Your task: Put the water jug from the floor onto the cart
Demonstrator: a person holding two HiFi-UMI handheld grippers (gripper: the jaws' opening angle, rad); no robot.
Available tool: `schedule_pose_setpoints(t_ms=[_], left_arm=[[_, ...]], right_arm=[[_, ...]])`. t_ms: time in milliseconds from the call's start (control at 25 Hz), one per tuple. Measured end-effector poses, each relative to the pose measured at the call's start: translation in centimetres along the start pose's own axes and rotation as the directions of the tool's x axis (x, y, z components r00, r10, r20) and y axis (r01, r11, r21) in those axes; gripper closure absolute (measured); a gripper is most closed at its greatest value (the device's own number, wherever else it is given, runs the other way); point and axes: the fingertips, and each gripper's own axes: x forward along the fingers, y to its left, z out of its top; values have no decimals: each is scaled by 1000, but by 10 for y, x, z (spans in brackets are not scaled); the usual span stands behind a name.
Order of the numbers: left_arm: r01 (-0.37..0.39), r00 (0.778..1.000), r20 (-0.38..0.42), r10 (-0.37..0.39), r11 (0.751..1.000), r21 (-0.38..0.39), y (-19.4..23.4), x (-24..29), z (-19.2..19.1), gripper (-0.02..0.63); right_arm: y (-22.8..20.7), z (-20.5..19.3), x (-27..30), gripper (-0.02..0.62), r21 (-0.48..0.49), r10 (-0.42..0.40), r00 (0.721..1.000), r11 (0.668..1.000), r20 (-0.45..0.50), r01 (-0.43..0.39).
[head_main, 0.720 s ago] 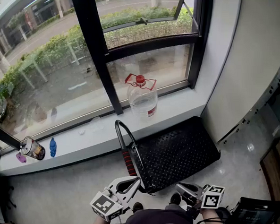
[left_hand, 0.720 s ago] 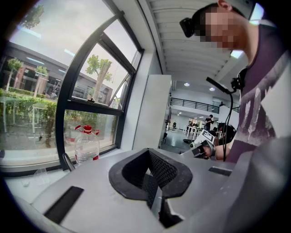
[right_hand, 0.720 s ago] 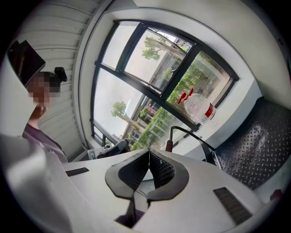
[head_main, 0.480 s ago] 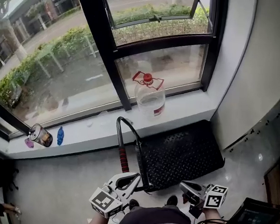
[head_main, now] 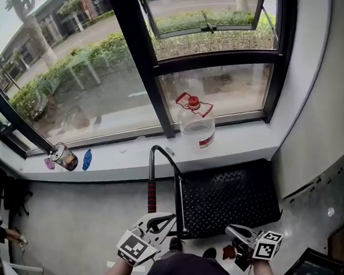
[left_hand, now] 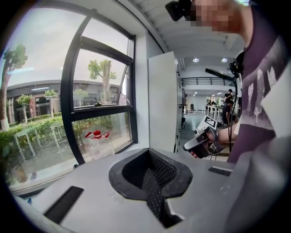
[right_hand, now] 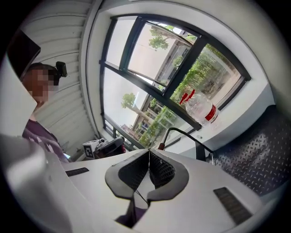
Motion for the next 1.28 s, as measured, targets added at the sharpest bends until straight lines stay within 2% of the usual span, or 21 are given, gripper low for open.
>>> schedule_pose_setpoints(t_ms=[120, 320, 520, 680, 800, 920, 1040, 1160, 1280], left_arm=[[-24, 1000, 5, 24, 1000, -7, 16, 2, -6, 612], [-24, 999, 35, 24, 1000, -14, 48, 8, -18, 612], [12, 992, 127, 3, 993, -119, 102, 1, -25, 612], [56, 979, 204, -27, 989, -140, 151, 3, -16, 612], [80, 973, 223, -51, 989, -123, 172, 2, -11, 612], [70, 973, 229, -37, 988, -135, 186, 3, -9, 612], [38, 972, 234, 1, 986, -162, 195, 8, -5, 612], [7, 976, 215, 31, 985, -171, 194, 16, -1, 612], [-13, 983, 176, 47, 982, -188, 186, 29, -4, 612]], right_arm=[[-7, -2, 13, 594, 42, 8, 1000, 999, -16, -7], [-18, -4, 40, 594, 20, -79, 994, 997, -77, 81], [-5, 2, 92, 588, 148, 19, 993, 989, -119, -2], [-13, 17, 137, 588, 112, -73, 986, 989, -150, 91], [-9, 33, 163, 588, 76, -97, 979, 991, -180, 113], [-17, 59, 186, 588, -7, -106, 965, 994, -240, 108], [-43, 102, 210, 588, -101, -146, 961, 987, -236, 125], [-86, 149, 230, 588, -66, -208, 966, 977, -152, 200], [-139, 188, 240, 588, 23, -312, 946, 949, -89, 315]])
